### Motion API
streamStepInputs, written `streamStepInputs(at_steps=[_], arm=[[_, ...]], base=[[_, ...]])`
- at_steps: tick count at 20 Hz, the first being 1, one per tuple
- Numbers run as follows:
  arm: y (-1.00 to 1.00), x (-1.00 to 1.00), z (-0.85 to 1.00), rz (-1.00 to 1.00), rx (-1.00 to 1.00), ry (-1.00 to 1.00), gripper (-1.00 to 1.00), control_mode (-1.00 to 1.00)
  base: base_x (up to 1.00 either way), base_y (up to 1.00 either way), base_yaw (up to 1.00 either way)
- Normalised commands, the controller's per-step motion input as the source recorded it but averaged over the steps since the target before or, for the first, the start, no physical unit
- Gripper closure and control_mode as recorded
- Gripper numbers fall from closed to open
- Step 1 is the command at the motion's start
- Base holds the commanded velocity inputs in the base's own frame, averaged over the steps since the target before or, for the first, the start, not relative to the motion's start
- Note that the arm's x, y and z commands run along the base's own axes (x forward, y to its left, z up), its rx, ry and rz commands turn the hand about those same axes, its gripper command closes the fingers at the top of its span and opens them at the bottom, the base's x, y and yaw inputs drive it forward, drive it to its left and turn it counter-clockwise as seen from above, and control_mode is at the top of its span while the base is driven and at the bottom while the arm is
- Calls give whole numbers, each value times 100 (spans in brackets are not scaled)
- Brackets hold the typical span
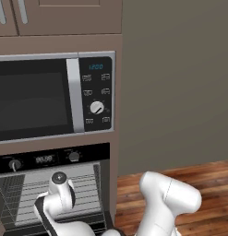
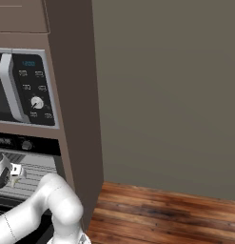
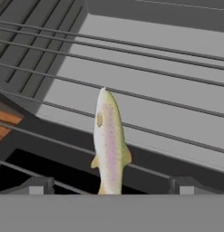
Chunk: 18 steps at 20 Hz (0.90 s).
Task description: Take the fish from the oven and place it on the plate on the counter.
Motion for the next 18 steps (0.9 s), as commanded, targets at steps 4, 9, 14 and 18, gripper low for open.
streamStepInputs(at_steps=[4,9,14,18], arm=[[0,12,-4,0,0,2,-100,-100],[1,16,-19,0,1,3,-100,-100],[5,22,-15,0,2,3,-100,-100],[14,20,-2,0,1,2,-100,-100]], base=[[0,0,0],[0,0,0],[0,0,0],[0,0,0]])
